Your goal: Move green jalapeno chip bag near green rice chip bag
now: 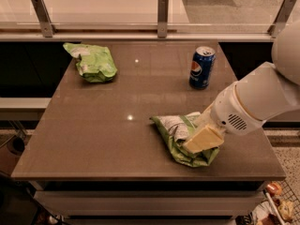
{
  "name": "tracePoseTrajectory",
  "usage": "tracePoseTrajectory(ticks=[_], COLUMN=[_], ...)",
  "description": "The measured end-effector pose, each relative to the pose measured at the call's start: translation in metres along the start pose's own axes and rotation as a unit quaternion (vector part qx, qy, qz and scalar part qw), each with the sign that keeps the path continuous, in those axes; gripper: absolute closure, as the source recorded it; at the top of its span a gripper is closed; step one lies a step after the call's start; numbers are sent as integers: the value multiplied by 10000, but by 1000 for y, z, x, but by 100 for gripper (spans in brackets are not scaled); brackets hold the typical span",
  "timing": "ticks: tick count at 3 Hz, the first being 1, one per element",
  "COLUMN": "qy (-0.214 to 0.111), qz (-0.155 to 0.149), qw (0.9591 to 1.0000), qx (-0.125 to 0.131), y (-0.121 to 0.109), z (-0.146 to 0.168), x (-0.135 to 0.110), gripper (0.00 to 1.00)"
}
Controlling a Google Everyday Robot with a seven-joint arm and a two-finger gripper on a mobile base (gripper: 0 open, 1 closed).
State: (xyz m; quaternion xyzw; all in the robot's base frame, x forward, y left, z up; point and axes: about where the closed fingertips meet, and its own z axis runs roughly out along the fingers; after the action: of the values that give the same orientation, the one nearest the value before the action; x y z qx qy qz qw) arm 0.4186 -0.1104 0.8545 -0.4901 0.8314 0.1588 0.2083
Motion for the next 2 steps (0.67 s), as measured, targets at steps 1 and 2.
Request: tracePoseTrajectory(ticks=[1,2], qy=[1,2], qz=[-14,-26], qw=[10000,10000], qx=[13,25], y=[1,2], z=[-1,-2], x=[-1,-2], gripper=[85,100])
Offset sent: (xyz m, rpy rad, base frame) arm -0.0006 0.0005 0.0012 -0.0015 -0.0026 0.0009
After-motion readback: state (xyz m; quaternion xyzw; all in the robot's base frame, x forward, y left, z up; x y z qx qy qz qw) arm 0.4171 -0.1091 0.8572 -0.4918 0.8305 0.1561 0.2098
